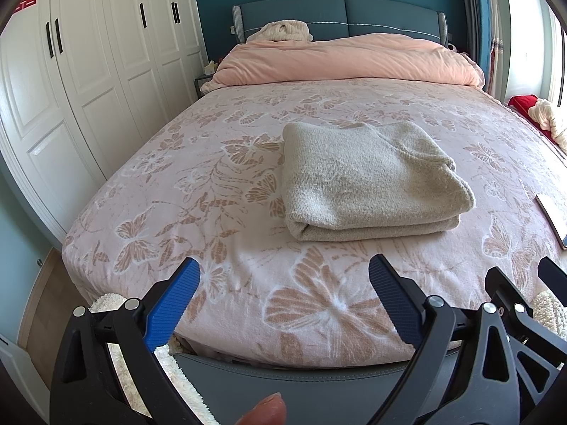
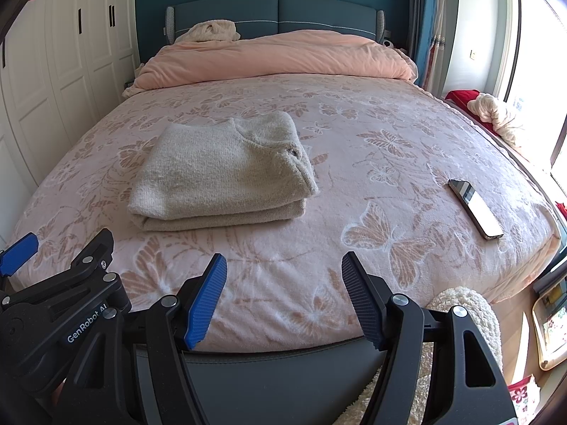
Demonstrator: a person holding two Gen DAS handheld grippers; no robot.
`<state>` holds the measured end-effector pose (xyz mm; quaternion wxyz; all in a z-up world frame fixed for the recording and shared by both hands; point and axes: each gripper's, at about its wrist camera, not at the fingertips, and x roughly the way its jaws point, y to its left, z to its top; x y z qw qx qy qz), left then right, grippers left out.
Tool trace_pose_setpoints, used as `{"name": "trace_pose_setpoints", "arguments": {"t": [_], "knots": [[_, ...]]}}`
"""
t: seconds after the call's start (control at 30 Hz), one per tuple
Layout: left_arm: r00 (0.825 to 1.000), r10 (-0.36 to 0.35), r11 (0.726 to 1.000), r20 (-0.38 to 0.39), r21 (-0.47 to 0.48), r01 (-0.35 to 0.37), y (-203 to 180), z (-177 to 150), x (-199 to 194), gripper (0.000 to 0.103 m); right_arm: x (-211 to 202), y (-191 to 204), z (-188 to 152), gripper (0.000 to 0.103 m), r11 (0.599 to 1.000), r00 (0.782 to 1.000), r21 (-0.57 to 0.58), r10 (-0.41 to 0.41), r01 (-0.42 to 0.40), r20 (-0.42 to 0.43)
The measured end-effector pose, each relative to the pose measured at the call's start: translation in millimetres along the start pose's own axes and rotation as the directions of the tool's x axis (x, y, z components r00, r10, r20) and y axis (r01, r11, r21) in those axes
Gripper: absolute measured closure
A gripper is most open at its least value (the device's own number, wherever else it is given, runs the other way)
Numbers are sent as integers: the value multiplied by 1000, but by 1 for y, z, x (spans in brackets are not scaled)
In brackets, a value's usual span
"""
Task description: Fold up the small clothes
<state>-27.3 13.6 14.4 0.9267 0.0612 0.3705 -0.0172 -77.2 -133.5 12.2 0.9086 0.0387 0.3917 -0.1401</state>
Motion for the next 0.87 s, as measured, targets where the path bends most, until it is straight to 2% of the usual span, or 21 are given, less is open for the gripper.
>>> {"name": "trace_pose_setpoints", "arguments": {"t": [0.87], "knots": [[1000,8,1000,7,1,-8,-5,-1,-3,11,-1,-1,-1,37,1000,1000,9,-7,7,4]]}}
